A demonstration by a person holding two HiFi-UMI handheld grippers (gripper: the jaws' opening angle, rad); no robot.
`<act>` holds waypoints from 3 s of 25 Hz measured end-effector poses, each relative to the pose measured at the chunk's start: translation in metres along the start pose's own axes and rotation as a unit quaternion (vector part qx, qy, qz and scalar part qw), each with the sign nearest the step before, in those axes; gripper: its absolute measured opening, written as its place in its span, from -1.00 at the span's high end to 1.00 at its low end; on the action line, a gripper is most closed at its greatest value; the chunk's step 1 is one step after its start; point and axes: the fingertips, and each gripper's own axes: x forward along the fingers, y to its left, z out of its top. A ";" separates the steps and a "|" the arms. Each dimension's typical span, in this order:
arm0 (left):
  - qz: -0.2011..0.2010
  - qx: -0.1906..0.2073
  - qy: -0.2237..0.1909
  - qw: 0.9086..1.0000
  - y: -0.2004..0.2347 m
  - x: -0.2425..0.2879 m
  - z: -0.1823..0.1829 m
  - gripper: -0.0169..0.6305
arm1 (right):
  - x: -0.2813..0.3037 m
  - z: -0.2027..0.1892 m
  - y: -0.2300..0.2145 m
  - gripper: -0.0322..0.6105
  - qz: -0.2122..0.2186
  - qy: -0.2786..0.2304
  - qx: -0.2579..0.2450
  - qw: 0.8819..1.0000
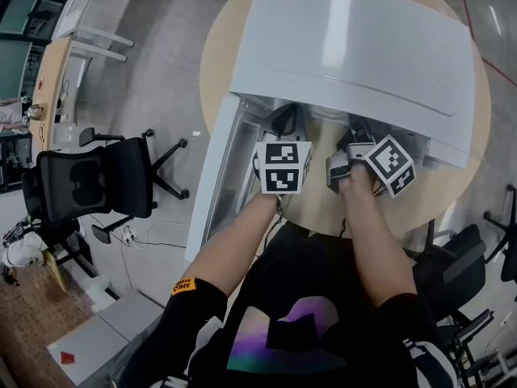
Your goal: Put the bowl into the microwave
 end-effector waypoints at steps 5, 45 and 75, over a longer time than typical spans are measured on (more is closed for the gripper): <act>-0.003 0.011 0.002 1.000 -0.001 0.015 0.003 0.78 | 0.010 0.004 -0.001 0.74 0.012 -0.018 0.010 1.000; -0.017 0.005 -0.009 1.000 0.010 0.033 0.012 0.78 | 0.041 0.017 -0.003 0.74 0.027 -0.073 0.031 0.996; -0.095 -0.050 -0.068 0.992 -0.025 -0.145 -0.017 0.78 | -0.132 -0.081 0.098 0.79 0.021 -0.015 -0.417 0.908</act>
